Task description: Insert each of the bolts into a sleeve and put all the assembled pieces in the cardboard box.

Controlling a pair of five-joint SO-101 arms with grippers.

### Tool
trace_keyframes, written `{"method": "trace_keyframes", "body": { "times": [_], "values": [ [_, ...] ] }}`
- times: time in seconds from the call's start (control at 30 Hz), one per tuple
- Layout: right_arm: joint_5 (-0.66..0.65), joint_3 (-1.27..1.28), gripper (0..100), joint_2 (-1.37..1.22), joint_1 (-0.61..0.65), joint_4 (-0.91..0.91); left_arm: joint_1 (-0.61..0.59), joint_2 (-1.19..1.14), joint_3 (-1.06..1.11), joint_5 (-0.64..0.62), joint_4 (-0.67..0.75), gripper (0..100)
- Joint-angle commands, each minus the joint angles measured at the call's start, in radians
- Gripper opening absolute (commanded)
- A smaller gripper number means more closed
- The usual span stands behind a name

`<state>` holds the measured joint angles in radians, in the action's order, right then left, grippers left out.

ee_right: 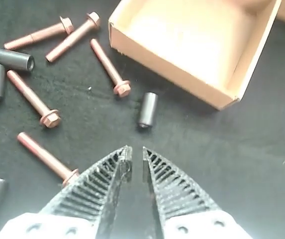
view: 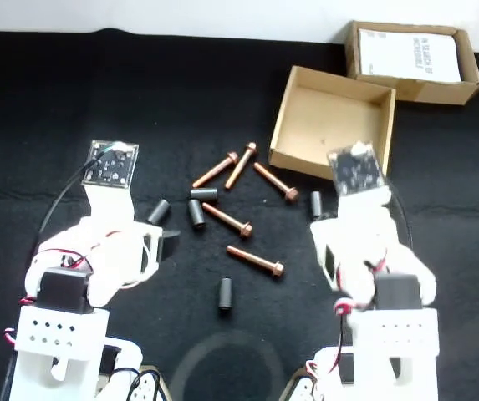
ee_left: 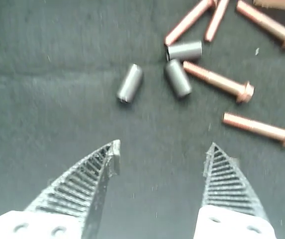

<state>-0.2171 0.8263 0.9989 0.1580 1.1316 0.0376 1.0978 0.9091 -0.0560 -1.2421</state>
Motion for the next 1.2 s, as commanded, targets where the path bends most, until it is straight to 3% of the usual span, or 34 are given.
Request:
{"method": "trace_keyframes", "body": {
  "times": [0.0,0.2,0.43,0.77,1.17],
  "values": [
    [0.100,-0.213,4.5,-0.188,-0.015,0.050,0.007,-0.005,-0.004,-0.008,0.031,27],
    [0.210,-0.565,4.5,-0.536,-0.012,0.170,0.005,-0.159,-0.016,-0.009,0.043,27],
    [0.293,-0.809,4.5,-0.825,0.022,0.266,-0.062,-0.429,-0.139,-0.011,0.044,28],
    [0.381,-0.854,12.6,-1.046,0.025,0.259,-0.091,-0.573,-0.182,-0.069,0.054,28],
    [0.382,-0.852,12.6,-1.248,0.024,0.170,-0.093,-0.785,-0.177,-0.152,0.245,28]
  ]
}}
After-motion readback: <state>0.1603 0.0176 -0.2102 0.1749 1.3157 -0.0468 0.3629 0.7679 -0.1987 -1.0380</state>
